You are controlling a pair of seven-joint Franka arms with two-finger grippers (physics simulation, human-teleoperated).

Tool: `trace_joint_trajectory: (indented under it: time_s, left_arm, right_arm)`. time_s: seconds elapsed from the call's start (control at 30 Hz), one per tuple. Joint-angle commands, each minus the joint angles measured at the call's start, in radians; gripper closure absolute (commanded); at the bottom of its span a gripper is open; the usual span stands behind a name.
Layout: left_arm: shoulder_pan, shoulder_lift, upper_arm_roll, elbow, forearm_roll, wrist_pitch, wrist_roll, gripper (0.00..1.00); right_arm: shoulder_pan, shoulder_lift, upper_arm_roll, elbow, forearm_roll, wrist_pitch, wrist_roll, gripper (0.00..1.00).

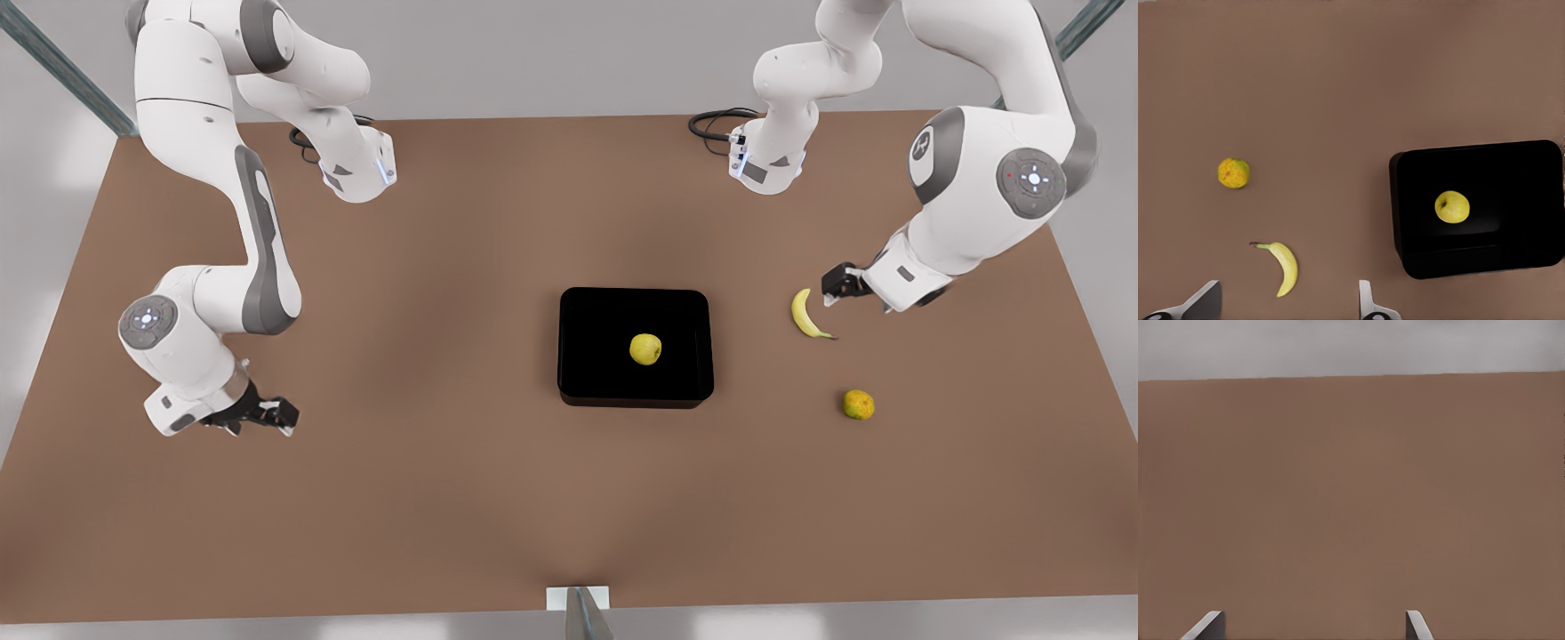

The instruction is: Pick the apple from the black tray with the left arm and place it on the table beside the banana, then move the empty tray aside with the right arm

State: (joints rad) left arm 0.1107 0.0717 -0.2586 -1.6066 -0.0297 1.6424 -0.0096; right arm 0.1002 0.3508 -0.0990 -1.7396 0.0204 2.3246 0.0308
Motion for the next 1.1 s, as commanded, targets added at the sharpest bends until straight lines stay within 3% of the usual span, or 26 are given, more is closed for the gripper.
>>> trace_joint_trajectory:
  time_s: [0.0,0.1,0.17,0.23,0.37,0.53,0.63,0.7,0.87,1.07]
  left_arm:
    - [0.02,0.005,-0.002,0.001,0.005,0.062,-0.006,0.0]
    - [-0.085,0.052,-0.001,0.05,0.14,0.062,-0.013,0.0]
    - [-0.164,0.077,-0.007,0.059,0.088,0.063,-0.018,0.0]
    - [-0.287,0.134,-0.008,0.082,0.09,0.065,-0.263,0.0]
    - [-0.444,0.206,-0.008,0.051,0.146,0.136,-0.533,0.0]
    - [-0.471,0.209,-0.01,-0.154,0.122,0.341,-0.625,0.0]
    - [-0.479,0.253,-0.011,-0.18,0.12,0.393,-0.675,0.0]
    - [-0.487,0.258,-0.011,-0.265,0.125,0.533,-0.733,0.0]
    - [-0.5,0.345,-0.011,-0.276,0.145,0.66,-0.797,0.0]
    - [-0.499,0.399,-0.008,-0.277,0.235,0.682,-0.806,0.0]
  right_arm:
    - [0.001,-0.001,-0.001,0.005,0.001,0.104,0.018,0.0]
    - [0.001,0.023,-0.001,0.011,0.001,0.105,0.017,0.0]
    - [0.004,0.151,0.002,0.081,0.0,0.107,0.02,0.0]
    - [0.003,0.186,0.004,0.095,0.0,0.107,0.021,0.0]
    - [0.003,0.102,0.001,0.132,0.003,0.082,0.027,0.0]
    - [-0.004,0.094,-0.001,0.132,0.003,0.073,0.026,0.0]
    - [-0.004,0.096,-0.001,0.132,0.001,0.073,0.027,0.0]
    - [-0.004,0.097,-0.001,0.13,0.001,0.073,0.027,0.0]
    - [-0.001,0.099,-0.001,0.13,0.001,0.073,0.027,0.0]
    - [-0.001,0.099,-0.001,0.13,0.001,0.073,0.027,0.0]
